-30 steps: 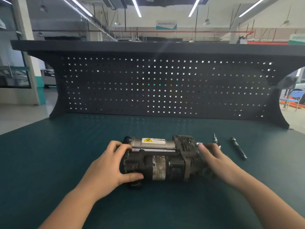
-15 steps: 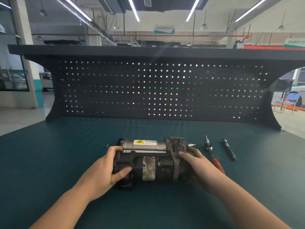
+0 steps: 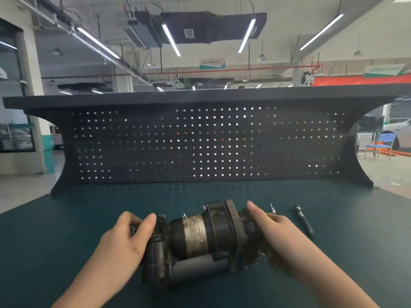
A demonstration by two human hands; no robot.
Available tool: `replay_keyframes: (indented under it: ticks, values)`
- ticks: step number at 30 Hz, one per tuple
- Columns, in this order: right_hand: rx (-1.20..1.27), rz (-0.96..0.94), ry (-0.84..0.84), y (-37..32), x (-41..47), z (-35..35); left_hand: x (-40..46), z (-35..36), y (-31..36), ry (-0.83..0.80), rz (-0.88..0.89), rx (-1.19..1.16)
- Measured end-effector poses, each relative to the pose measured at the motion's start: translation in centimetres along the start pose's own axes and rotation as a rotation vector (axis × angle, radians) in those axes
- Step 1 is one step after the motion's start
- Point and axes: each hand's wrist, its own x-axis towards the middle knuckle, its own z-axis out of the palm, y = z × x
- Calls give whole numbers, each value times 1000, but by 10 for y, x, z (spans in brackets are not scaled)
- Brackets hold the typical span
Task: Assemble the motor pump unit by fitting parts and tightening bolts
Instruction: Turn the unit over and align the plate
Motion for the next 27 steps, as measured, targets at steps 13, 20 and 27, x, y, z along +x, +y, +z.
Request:
replay_keyframes:
  ticks: [13, 20, 27]
  values:
    - [-310, -393, 153, 11, 14, 8, 45, 4, -16, -296, 37, -34]
    - [-71, -506, 63, 18, 18, 17, 3, 20, -29, -372, 158, -477]
    - [-80, -499, 89, 10, 15, 11, 6, 29, -29, -199, 62, -592]
